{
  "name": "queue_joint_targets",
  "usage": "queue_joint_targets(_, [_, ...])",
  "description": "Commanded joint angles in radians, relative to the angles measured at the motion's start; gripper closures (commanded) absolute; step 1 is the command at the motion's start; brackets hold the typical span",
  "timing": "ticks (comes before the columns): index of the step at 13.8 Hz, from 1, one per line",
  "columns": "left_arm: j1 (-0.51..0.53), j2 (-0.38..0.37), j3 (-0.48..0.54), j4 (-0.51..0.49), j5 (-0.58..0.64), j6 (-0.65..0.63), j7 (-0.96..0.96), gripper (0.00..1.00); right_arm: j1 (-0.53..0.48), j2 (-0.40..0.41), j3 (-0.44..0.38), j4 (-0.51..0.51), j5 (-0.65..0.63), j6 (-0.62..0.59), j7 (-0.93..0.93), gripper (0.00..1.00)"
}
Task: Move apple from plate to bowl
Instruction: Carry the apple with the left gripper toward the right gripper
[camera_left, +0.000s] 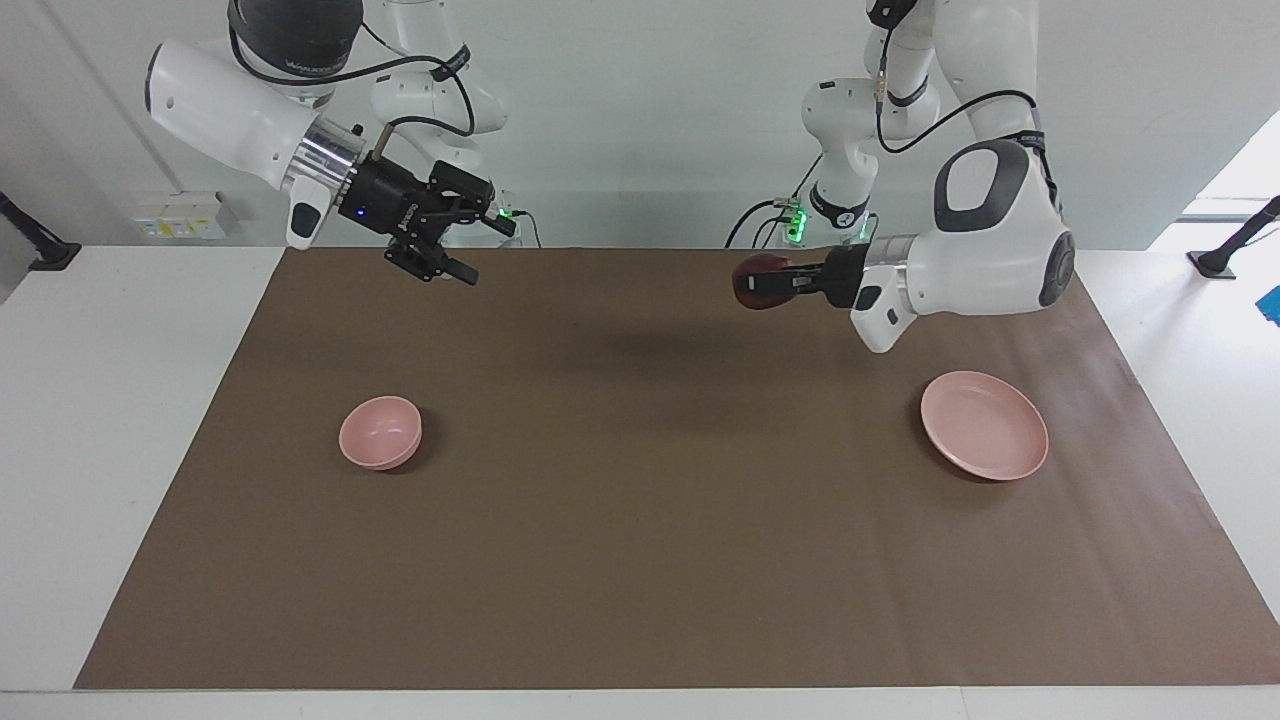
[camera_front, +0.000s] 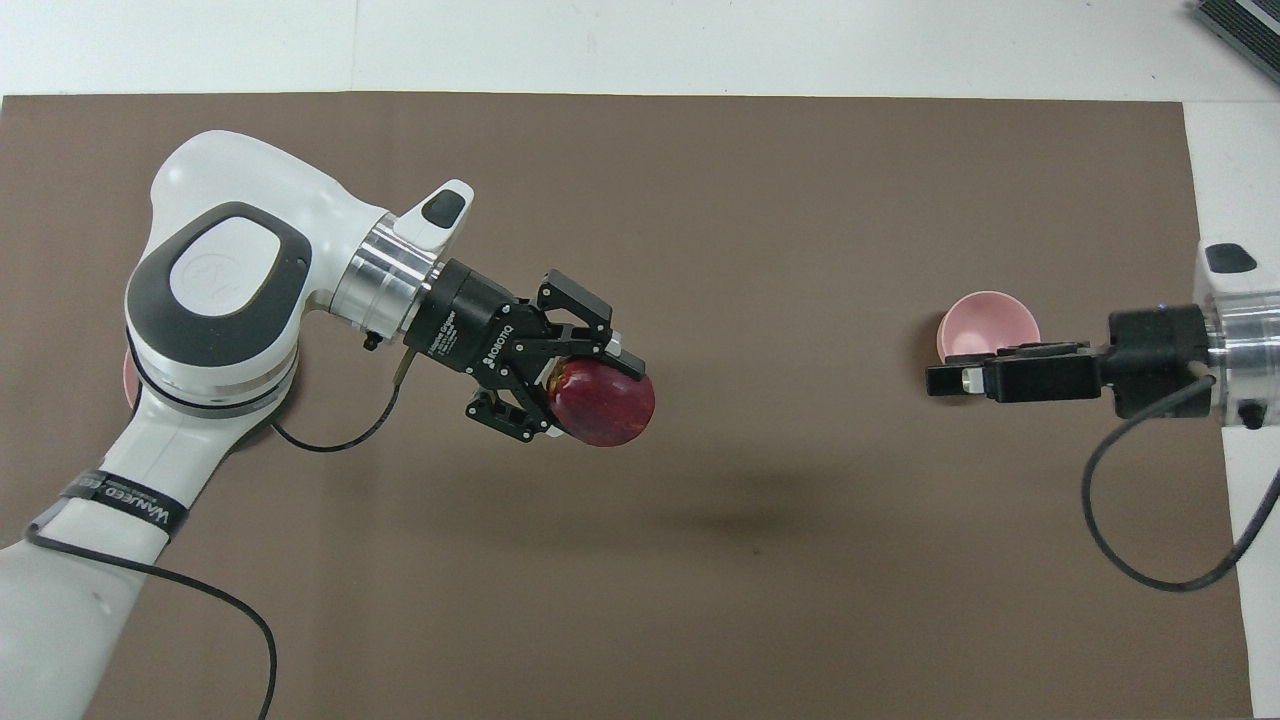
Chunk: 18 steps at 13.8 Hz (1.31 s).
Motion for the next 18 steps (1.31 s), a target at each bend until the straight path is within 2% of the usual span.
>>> queue_joint_targets(1, [-0.026,-0.010,-0.011,-0.029,-0.083,0.055,-0.005,1.00,-0.014,-0.055,0.009,-0.067,0.035,-0.030,-0.098,0.00])
queue_joint_targets(4, [-0.035,-0.011,-0.059,-0.032,-0.152,0.120,-0.008,1.00,0.000,-0.084,0.007,-0.105,0.077,-0.024,-0.123,0.00])
queue_joint_targets(8, [-0.038,-0.010,-0.129,-0.032,-0.212,0.210,-0.008,1.00,0.043,-0.082,0.013,-0.105,0.084,0.004,-0.051,0.00])
queue_joint_targets(13, [-0.046,-0.010,-0.163,-0.033,-0.250,0.265,0.000,1.00,0.078,-0.084,0.023,-0.105,0.124,0.001,0.023,0.00])
queue_joint_targets(15, [-0.051,-0.010,-0.174,-0.033,-0.258,0.267,0.001,1.00,0.080,-0.082,0.024,-0.102,0.182,0.006,0.078,0.00])
queue_joint_targets(18, [-0.069,-0.013,-0.177,-0.033,-0.258,0.267,0.000,1.00,0.081,-0.084,0.035,-0.104,0.190,0.038,0.101,0.00])
